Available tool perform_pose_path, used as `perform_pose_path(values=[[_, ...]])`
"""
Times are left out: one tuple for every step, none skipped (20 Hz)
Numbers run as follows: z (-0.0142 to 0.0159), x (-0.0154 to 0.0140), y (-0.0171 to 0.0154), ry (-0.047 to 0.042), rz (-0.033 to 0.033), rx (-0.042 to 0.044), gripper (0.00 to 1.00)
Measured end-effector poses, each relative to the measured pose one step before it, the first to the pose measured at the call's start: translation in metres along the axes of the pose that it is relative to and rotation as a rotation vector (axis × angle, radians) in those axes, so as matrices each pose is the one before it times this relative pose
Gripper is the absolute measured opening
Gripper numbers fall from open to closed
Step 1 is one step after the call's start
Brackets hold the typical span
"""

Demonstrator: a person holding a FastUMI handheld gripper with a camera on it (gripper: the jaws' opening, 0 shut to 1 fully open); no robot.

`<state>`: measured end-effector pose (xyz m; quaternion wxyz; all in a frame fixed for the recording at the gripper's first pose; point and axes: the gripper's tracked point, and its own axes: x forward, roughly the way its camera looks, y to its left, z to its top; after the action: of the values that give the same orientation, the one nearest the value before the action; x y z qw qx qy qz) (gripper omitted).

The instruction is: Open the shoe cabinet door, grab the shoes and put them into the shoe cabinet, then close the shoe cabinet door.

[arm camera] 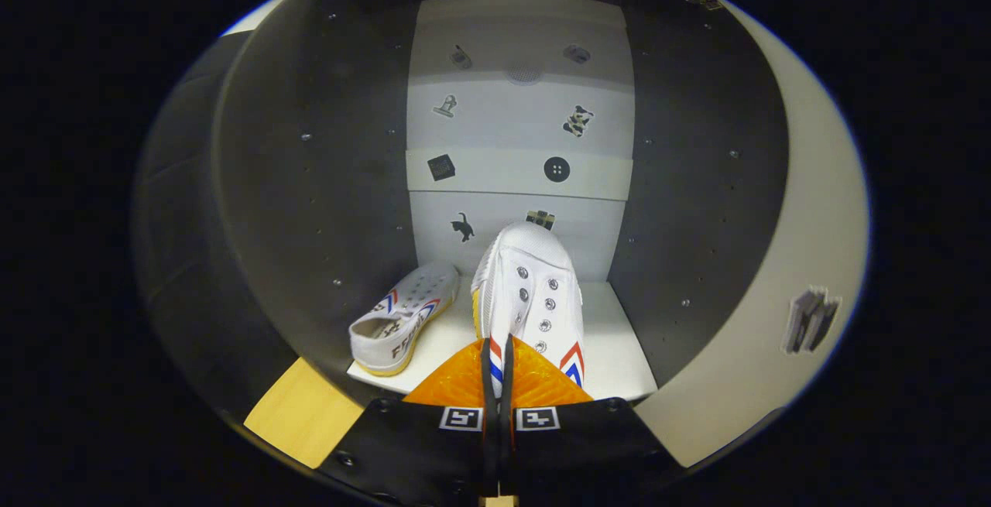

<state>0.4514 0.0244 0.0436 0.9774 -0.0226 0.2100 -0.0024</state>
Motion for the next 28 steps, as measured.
perform_pose_path(values=[[0.00554, 0.01243, -0.00461, 0.00363, -0.01421, -0.01692, 0.02], [0.00425, 0.01218, -0.00266, 0.00167, -0.00972, -0.01872, 0.01], [0.00274, 0.01122, -0.00240, 0.00463, -0.00887, -0.01626, 0.01], [0.00076, 0.01109, -0.00108, 0.00759, -0.00518, -0.01351, 0.01], [-0.00065, 0.00934, -0.00035, 0.00974, -0.00442, -0.00869, 0.02], [-0.00249, 0.01014, 0.00093, 0.01434, 0.00214, -0.00165, 0.02], [-0.00288, 0.00915, 0.00137, 0.01437, 0.00230, 0.00808, 0.02], [-0.00442, 0.00889, 0.00132, 0.01830, 0.00447, 0.00880, 0.01], [-0.00400, 0.00892, 0.00089, 0.01935, 0.00189, 0.00479, 0.01], [-0.00523, 0.00977, 0.00072, 0.02146, 0.00053, 0.00065, 0.01], [-0.00208, 0.00803, 0.00146, 0.01042, 0.00126, 0.00060, 0.02], [-0.00178, 0.00577, -0.00082, 0.01169, -0.00492, 0.00167, 0.02], [-0.00242, 0.00527, 0.00108, 0.01157, 0.00302, 0.00849, 0.02], [-0.00313, 0.00502, 0.00152, 0.01324, 0.00497, 0.01023, 0.02], [-0.00293, 0.00411, 0.00018, 0.01345, 0.00301, 0.01183, 0.02], [-0.00312, 0.00440, 0.00052, 0.01395, 0.00282, 0.01457, 0.02], [-0.00193, 0.00085, 0.00282, 0.00930, 0.01352, 0.01933, 0.02], [-0.00107, 0.00490, 0.00222, 0.00291, 0.00615, 0.01060, 0.02], [-0.00052, -0.00060, -0.00067, -0.00333, -0.00295, 0.00234, 0.03], [0.00342, -0.00269, 0.00136, -0.02167, 0.00593, -0.00108, 0.06], [0.00214, -0.00249, 0.00210, -0.01797, 0.00100, 0.00436, 0.14], [0.00241, -0.01096, 0.00026, -0.02033, -0.00543, 0.00674, 0.23], [0.00270, -0.01084, -0.00010, -0.01871, -0.00460, 0.00861, 0.24], [0.00195, -0.01406, 0.00260, -0.02501, 0.00646, 0.00282, 0.39], [0.00419, -0.01436, 0.00034, -0.03568, -0.00635, -0.01156, 0.54], [0.00596, -0.01899, -0.00080, -0.04643, -0.01417, -0.02412, 0.69], [0.00638, -0.02247, -0.00348, -0.04779, -0.02086, -0.02480, 0.84], [0.00539, -0.02529, -0.00031, -0.04768, -0.00958, -0.01383, 0.99]])
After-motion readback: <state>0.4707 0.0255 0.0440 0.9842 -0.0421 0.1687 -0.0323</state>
